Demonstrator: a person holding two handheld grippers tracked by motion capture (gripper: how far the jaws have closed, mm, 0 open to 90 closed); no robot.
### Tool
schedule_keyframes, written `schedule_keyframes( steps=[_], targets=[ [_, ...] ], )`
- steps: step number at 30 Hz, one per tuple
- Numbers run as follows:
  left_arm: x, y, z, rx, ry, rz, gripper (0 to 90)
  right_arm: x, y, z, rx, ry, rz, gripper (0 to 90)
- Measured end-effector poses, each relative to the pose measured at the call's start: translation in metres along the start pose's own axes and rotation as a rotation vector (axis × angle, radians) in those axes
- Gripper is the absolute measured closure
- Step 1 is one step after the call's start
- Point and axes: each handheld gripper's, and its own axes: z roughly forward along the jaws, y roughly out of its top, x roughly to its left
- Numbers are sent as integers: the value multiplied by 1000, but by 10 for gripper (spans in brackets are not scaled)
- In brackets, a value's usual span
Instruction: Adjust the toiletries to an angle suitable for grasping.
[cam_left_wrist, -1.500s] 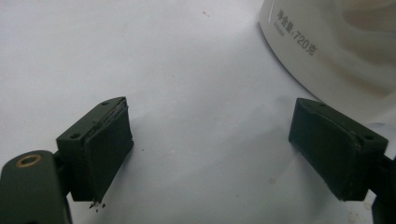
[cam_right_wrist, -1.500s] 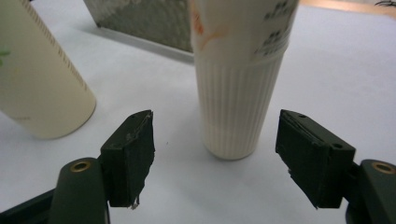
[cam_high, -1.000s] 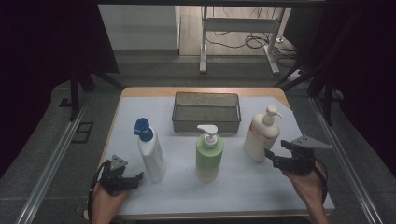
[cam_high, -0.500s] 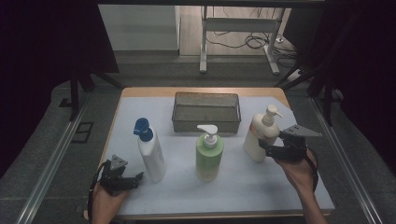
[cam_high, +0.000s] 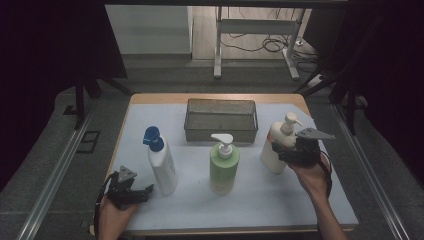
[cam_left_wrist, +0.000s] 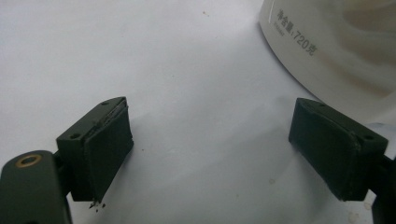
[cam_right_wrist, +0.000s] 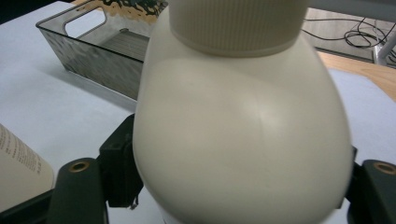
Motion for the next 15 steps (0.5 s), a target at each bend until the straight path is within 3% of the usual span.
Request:
schedule_keyframes(
  steps=[5,15],
  targets=[
    [0,0,0,0,0,0,130,1,1,2,3,-14,2,336],
    [0,0,0,0,0,0,130,1,2,-1,26,-8,18,363]
  ],
)
